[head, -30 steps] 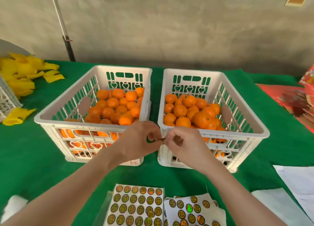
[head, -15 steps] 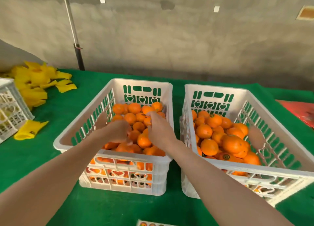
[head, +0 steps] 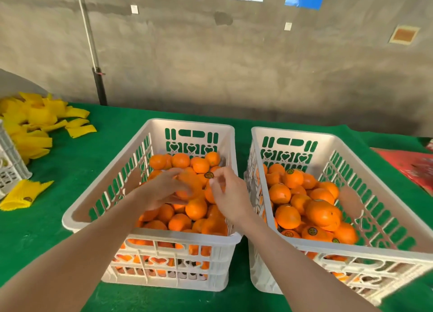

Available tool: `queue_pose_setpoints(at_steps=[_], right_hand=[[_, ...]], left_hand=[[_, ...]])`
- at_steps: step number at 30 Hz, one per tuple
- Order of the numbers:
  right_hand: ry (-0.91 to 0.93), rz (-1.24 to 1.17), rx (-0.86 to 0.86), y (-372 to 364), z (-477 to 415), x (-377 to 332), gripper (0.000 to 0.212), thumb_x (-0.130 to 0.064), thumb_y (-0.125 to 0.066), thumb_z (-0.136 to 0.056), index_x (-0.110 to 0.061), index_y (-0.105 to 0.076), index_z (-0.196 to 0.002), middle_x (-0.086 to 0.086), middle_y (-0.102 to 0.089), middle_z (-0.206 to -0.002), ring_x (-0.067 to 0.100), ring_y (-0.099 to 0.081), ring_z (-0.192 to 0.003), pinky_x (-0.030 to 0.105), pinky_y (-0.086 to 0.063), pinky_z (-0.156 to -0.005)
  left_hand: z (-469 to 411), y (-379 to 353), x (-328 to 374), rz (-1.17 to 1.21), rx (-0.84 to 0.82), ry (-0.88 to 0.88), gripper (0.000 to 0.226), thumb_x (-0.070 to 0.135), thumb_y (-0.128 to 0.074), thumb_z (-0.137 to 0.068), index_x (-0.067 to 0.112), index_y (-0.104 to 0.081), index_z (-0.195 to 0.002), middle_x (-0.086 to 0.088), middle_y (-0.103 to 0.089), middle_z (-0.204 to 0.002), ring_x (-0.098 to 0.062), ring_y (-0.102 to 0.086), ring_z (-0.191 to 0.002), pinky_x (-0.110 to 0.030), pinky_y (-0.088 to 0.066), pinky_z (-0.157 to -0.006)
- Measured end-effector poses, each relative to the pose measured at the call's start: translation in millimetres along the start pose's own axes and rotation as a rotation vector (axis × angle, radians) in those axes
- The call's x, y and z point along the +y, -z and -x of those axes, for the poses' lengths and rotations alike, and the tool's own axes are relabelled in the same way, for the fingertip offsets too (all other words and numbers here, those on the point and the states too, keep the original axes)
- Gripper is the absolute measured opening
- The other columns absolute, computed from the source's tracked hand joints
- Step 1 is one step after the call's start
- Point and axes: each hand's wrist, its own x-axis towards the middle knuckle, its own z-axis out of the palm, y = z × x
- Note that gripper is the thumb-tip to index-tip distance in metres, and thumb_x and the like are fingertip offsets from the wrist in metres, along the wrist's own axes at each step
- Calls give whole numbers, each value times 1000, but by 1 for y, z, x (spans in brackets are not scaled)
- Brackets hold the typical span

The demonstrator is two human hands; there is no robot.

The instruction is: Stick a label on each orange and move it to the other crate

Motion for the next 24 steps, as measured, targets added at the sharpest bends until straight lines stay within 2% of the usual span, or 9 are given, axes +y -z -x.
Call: queue_pose_setpoints(at_steps=[2,5,7,9,11,14,17,21,24], right_hand=[[-121,-211,83,9,1,-4,6,-21,-55,-95,-18,-58,-91,-11,-58,-84,-1,-56,-81,11,-41,-70],[-202,-416,67,28,10,-14,11,-21,-56,-94,-18,-62,-85,-1,-63,-89,17,-60,-94,34,-51,-87],[-140,-450,-5,43,21,-24,13,-19,-54,-94,-19,-62,-84,1,-64,-91,21,-61,-97,43,-50,-91],[-58,-430,-66,57,32,-32,16,-16,-53,-94,-23,-61,-82,-4,-63,-90,17,-59,-96,38,-49,-91],[0,-356,-89,69,41,-38,19,-14,-52,-95,-25,-59,-81,-8,-61,-89,8,-57,-92,25,-46,-86],[65,-196,-76,82,54,-43,18,-15,-50,-96,-25,-55,-82,-9,-59,-92,-2,-52,-89,9,-40,-76],[159,-80,-59,91,63,-46,16,-14,-50,-96,-23,-52,-82,-6,-55,-92,1,-50,-88,13,-39,-75],[177,-9,-69,98,72,-48,8,-23,-56,-93,-19,-53,-86,-3,-54,-95,6,-50,-91,22,-42,-79],[177,45,-61,101,75,-48,10,-25,-59,-91,-20,-53,-85,-4,-53,-95,1,-47,-88,15,-39,-75]], left_hand=[[11,-1,8,231,-93,-56,63,0,-65,-81,21,-44,-137,-11,-56,-127,-30,-60,-109,-42,-53,-89],[33,-7,19,312,-237,-178,67,15,-73,-64,21,-55,-129,-13,-61,-126,-30,-61,-111,-42,-50,-94],[46,-17,21,383,-306,-219,71,19,-72,-61,17,-54,-130,-15,-61,-124,-29,-61,-106,-40,-52,-87],[55,-27,24,492,-321,-189,73,13,-67,-61,17,-51,-132,-15,-60,-124,-28,-61,-102,-35,-54,-75],[64,-38,25,559,-355,-172,69,11,-62,-61,17,-53,-129,-13,-62,-120,-25,-64,-96,-33,-54,-70],[74,-55,26,588,-371,-157,68,18,-70,-63,15,-53,-129,-15,-63,-120,-24,-65,-95,-32,-55,-66],[81,-74,27,516,-292,-113,58,35,-62,-84,16,-47,-137,-18,-55,-133,-27,-57,-105,-30,-51,-66],[87,-88,27,484,-225,-115,52,38,-58,-87,16,-51,-133,-18,-57,-126,-22,-60,-93,-26,-53,-60],[92,-93,27,447,-175,-110,49,37,-60,-86,19,-52,-131,-19,-54,-133,-26,-59,-100,-30,-52,-70]])
